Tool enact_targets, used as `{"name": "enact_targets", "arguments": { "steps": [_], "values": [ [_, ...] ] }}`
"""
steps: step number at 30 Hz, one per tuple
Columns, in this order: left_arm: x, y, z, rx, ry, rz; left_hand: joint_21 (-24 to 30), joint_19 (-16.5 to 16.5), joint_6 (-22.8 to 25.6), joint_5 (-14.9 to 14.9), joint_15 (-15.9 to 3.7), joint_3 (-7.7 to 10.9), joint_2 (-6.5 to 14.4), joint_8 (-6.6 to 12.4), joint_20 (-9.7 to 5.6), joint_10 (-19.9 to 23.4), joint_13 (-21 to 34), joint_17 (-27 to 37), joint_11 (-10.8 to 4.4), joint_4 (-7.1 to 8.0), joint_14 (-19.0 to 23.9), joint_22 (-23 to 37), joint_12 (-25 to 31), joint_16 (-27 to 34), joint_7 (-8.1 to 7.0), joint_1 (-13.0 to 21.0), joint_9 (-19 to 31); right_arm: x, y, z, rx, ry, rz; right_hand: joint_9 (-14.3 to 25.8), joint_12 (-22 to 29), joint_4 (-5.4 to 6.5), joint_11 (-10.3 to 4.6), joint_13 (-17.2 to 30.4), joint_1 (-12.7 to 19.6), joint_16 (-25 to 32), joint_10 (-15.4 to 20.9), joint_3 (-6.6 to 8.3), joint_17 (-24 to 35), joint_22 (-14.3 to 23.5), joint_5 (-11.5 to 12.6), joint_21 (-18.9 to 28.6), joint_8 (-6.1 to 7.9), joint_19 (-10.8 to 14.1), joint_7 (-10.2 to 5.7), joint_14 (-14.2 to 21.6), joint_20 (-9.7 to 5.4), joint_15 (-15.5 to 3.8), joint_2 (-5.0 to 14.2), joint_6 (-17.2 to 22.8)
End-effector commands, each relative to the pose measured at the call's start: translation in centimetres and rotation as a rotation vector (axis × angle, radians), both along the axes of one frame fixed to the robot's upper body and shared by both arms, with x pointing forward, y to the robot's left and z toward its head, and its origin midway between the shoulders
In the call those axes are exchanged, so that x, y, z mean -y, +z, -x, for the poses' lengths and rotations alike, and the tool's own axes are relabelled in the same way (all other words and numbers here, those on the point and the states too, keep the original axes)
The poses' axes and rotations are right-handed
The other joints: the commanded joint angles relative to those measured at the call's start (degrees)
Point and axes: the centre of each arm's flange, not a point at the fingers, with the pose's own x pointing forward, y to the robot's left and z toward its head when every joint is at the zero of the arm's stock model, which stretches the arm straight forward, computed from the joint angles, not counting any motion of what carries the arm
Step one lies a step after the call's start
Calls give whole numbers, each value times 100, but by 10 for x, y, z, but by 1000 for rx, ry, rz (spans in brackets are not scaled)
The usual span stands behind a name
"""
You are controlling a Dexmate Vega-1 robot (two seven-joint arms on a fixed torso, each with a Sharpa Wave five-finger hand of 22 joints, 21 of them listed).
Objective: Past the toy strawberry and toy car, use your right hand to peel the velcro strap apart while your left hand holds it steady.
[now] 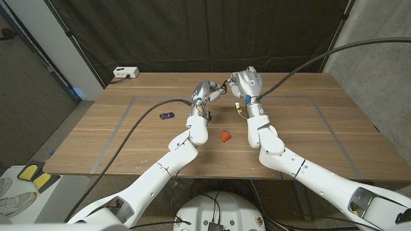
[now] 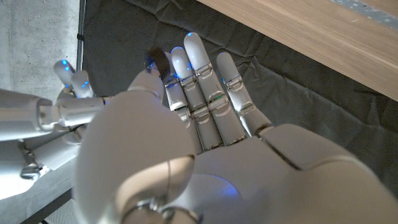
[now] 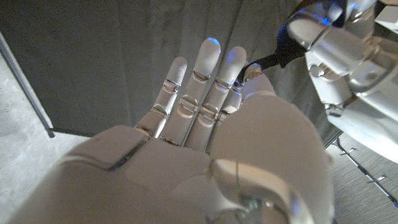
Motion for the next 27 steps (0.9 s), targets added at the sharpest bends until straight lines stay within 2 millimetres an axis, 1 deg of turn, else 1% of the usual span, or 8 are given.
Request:
{"name": "enact_targets", "arguments": {
  "steps": [1, 6, 10, 13, 18, 21, 27],
  "values": [
    [-3, -2, -1, -46, 53, -33, 46, 56, 59, -35, -214, 24, -10, -35, -84, 428, -22, 20, -370, -41, 209, -8, -62, -24, 33, 114, -26, 5, -9, 4, 182, 1, -88, 337, 20, -11, -36, 6, 20, 11, 58, -45, 42, 25, 1, 109, 56, -30, 7, -21, -826, -388, 70, 0],
    [-4, -3, 0, -51, 83, -30, 85, 124, 82, -78, -215, 46, -32, -36, -97, 459, -85, 3, -404, -59, 251, -18, -139, -58, 38, 159, -73, 7, -10, 6, 217, 17, -101, 404, 9, -4, -41, 26, 35, 5, 71, -76, 72, 32, 6, 194, 79, -47, 24, -12, -819, -388, 74, -3],
    [-4, -4, 0, -52, 90, -32, 118, 168, 150, -126, -219, 71, -40, -14, -134, 535, -124, -13, -362, -72, 320, -23, -178, -75, 43, 202, -112, 8, -11, 8, 231, 21, -105, 455, -10, -1, -29, 15, 50, -4, 92, -99, 89, 33, 12, 262, 98, -61, 29, -2, -814, -388, 79, 8],
    [-4, -5, 0, -54, 93, -37, 136, 182, 169, -157, -222, 84, -45, -9, -148, 546, -110, -21, -359, -76, 344, -24, -191, -90, 60, 222, -133, 10, -11, 10, 242, 21, -114, 490, -15, 4, -34, 34, 55, -7, 91, -118, 104, 29, 15, 301, 101, -83, 37, 6, -808, -388, 78, -3],
    [-3, -7, 1, -55, 98, -37, 150, 157, 155, -204, -221, 101, -53, -19, -135, 557, -102, -35, -336, -78, 349, -25, -220, -127, 58, 244, -163, 14, -10, 12, 254, 19, -120, 521, -26, 9, -27, 40, 61, -16, 91, -136, 110, 23, 19, 337, 110, -99, 39, 12, -803, -388, 78, 3],
    [-2, -8, 2, -53, 98, -30, 157, 142, 148, -227, -215, 106, -53, -23, -126, 542, -87, -44, -332, -68, 351, -26, -239, -148, 70, 240, -179, 16, -10, 13, 261, 18, -125, 532, -35, 15, -43, 44, 66, -21, 104, -154, 125, 14, 23, 378, 107, -108, 39, 19, -798, -388, 81, 16],
    [0, -9, 3, -52, 96, -28, 171, 127, 150, -263, -209, 116, -45, -25, -119, 559, -56, -57, -341, -41, 362, -28, -255, -183, 70, 221, -206, 19, -9, 15, 264, 13, -130, 535, -54, 23, -30, 46, 74, -36, 117, -182, 139, -9, 31, 430, 87, -130, 32, 29, -790, -388, 81, 23]
  ]
}}
